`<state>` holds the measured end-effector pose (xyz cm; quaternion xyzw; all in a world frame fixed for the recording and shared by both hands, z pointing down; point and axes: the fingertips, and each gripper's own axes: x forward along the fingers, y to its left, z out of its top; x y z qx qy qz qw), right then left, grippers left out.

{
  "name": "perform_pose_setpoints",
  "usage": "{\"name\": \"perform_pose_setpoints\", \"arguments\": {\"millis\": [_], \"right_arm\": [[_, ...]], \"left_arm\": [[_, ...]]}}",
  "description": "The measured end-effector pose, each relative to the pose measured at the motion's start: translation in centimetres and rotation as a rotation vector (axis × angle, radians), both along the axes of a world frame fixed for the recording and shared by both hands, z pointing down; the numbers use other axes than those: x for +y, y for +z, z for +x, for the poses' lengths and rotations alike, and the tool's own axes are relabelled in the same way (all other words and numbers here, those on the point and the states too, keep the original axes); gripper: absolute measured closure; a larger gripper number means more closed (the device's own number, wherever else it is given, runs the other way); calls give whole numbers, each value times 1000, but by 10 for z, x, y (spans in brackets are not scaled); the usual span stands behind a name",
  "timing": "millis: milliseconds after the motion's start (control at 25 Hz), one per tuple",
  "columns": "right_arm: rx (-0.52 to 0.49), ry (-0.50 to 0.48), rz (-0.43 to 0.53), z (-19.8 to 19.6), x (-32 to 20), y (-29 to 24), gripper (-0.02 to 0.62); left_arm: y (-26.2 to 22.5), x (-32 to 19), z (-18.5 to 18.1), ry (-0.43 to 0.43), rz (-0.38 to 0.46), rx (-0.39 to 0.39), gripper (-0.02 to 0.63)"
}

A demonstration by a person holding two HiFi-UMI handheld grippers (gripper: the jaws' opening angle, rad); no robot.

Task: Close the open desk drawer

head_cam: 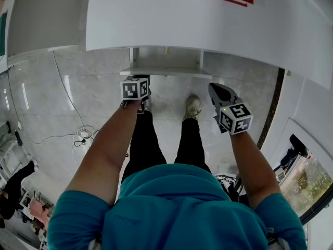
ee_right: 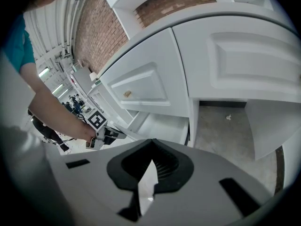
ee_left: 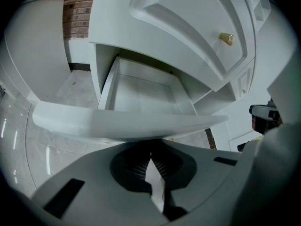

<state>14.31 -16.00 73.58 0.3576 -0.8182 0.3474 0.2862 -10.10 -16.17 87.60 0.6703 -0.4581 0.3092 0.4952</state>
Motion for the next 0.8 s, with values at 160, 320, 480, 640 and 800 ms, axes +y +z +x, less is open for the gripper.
{"name": "perform_pose_setpoints", "arguments": {"millis": [160,320,480,640,800], "right_arm": [[-1,2,0,0,-3,1,574],[-2,6,-2,1,-4,3,574],[-3,5,-4,1,-5,4,574],[-3,8,-9,2,-6,6,574],[-2,9,-14,4,-8,9,574]], "left_arm": [[0,-10,-1,-7,8,-1,591],[1,-15,-1,0,14,-1,591],[1,-22,-2,1,19,-2,591],[0,-30,-2,3,27,-1,591],[0,-39,-1,2,37,2,591]]}}
